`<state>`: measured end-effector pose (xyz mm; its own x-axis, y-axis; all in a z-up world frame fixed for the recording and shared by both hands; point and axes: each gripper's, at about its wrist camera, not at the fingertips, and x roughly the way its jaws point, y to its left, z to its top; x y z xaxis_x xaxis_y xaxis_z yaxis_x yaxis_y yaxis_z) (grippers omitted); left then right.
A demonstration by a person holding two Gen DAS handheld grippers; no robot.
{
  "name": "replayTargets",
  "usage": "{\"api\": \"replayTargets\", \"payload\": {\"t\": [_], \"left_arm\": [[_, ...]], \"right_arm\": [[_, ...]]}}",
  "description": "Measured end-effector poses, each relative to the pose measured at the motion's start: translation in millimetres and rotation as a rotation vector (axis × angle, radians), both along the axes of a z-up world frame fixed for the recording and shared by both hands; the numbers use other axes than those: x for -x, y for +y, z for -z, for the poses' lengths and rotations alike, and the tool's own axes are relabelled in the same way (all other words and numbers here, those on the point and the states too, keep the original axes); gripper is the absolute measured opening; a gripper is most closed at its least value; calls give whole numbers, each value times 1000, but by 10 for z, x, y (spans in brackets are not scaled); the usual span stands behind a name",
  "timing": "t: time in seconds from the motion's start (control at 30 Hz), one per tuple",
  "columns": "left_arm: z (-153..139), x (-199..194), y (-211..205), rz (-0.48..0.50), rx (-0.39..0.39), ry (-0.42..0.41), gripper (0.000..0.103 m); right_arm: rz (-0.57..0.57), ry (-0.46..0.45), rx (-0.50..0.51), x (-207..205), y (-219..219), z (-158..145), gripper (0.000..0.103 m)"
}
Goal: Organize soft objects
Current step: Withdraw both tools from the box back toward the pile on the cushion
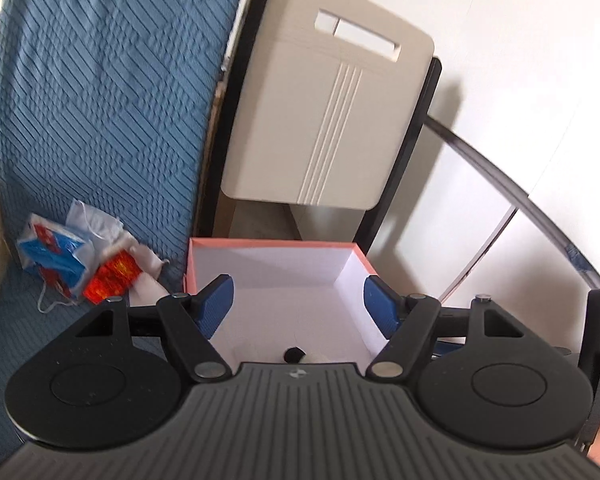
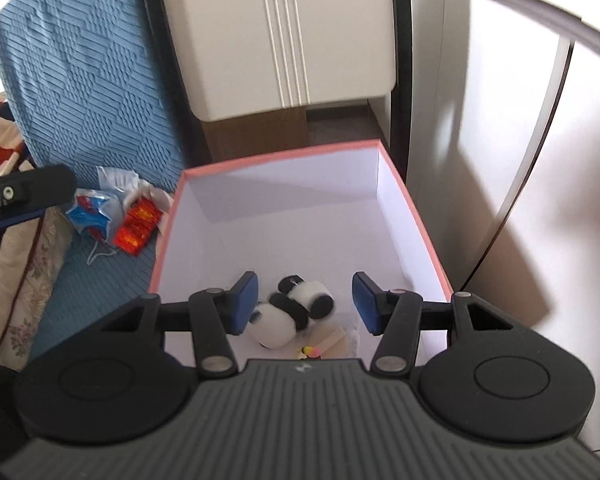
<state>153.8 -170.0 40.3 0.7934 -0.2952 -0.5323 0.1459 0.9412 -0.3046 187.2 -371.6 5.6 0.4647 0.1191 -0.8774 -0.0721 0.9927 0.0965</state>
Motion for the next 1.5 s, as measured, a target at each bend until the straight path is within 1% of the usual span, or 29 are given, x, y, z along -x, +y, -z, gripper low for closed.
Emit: {"api": "replayTargets", "payload": {"t": [0.1, 0.23, 0.37, 0.5, 0.57, 0.63, 0.7, 0.8, 0.93, 1.07, 1.13, 1.3, 1.43, 1.5], "left_arm": [[-62, 97, 94, -3, -9, -24, 76], [-92, 205, 267, 2, -60, -87, 77], [-86, 229, 496, -29, -36, -81, 77], [-48, 260, 624, -49, -21, -80, 77], [-9, 277, 668, -50, -19, -78, 77], [40, 300, 699, -56, -22, -77, 77], [95, 326, 725, -57, -30, -73, 77], [177, 373, 777, -67, -40, -66, 77], [319, 401, 893, -96, -39, -43, 77], [440, 440, 1007, -117, -24, -32, 77], [501, 449, 1076, -130, -27, -23, 77], [597, 462, 1251, -159, -20, -12, 77], [658, 494, 1378, -178, -12, -10, 77], [675, 522, 1434, -188, -8, -25, 77]], "right_arm": [[-15, -20, 2, 58, 77, -109, 55], [-32, -45, 9, 127, 198, -194, 55], [-55, -61, 5, 161, 334, -218, 55], [-71, -72, 6, 200, 457, -218, 55], [-74, -88, 33, 234, 530, -217, 55], [-89, -97, 35, 265, 600, -201, 55], [-114, -100, 12, 299, 657, -185, 54], [-143, -88, 14, 348, 774, -134, 54], [-177, -86, 23, 411, 946, -63, 53], [-201, -86, 1, 438, 1103, 14, 53], [-209, -89, 12, 453, 1184, 52, 54], [-183, -71, -3, 470, 1328, 183, 53], [-186, -65, -8, 489, 1429, 261, 53], [-184, -73, 13, 503, 1483, 294, 52]]}}
